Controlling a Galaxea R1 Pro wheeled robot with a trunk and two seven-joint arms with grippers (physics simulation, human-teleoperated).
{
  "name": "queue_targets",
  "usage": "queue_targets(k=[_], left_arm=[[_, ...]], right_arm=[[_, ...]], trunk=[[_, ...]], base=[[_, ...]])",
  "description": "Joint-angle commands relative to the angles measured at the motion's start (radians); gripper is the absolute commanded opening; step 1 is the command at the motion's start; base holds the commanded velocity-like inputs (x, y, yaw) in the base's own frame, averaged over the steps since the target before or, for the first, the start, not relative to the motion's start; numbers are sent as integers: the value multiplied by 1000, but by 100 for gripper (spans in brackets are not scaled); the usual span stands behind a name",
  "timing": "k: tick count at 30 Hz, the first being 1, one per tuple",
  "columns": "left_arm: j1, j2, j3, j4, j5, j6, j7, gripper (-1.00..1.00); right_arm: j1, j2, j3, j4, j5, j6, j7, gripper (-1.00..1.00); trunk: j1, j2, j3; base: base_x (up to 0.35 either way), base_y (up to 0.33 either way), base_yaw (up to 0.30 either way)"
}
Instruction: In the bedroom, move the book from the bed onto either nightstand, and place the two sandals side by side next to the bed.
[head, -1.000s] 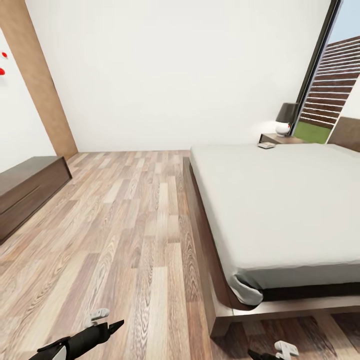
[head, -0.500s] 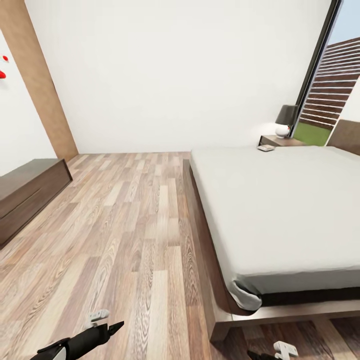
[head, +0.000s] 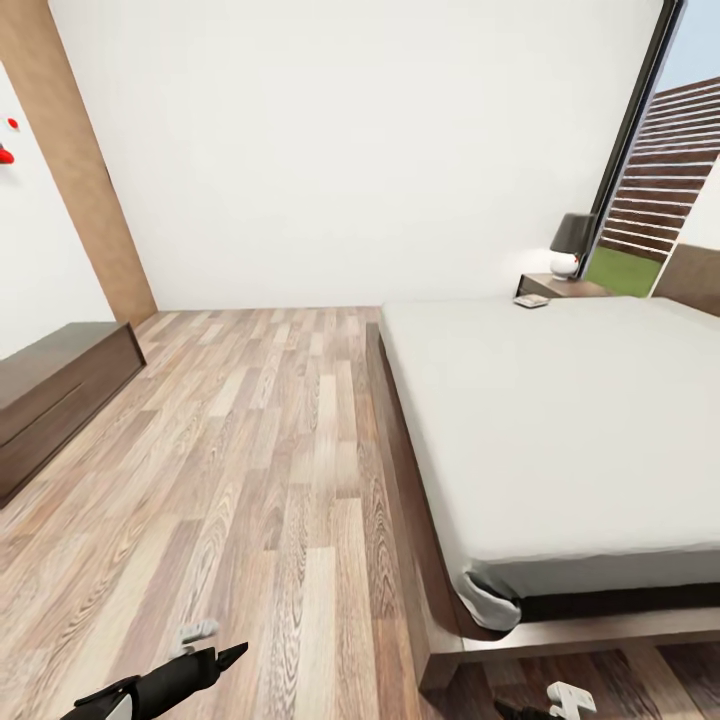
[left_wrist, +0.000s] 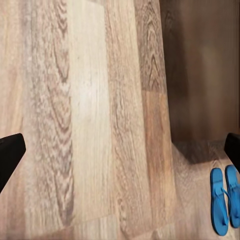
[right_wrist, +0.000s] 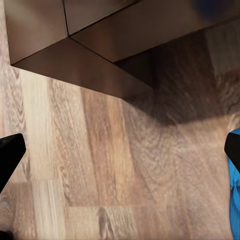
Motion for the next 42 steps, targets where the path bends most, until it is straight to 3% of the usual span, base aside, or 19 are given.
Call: queue_targets(k=[1, 26, 36, 42], left_arm=[[0, -1, 8, 0, -2, 6, -5, 100], [0, -1, 8, 1, -2, 6, -5, 100], [0, -2, 7, 2, -2, 5, -5, 100], [0, -17, 8, 20, -2, 1, 2, 100]], right_arm=[[0, 0, -9, -1, 10, 2, 5, 100], [0, 0, -9, -1, 10, 2, 5, 100], [0, 0, -8, 0, 10, 2, 5, 100], [0, 1, -7, 4, 7, 2, 3, 100]], trunk=[[-4, 7, 2], [-100, 182, 81], [-100, 182, 81], [-100, 182, 81]], base=[[0, 0, 0], [0, 0, 0], [0, 0, 0], [0, 0, 0]])
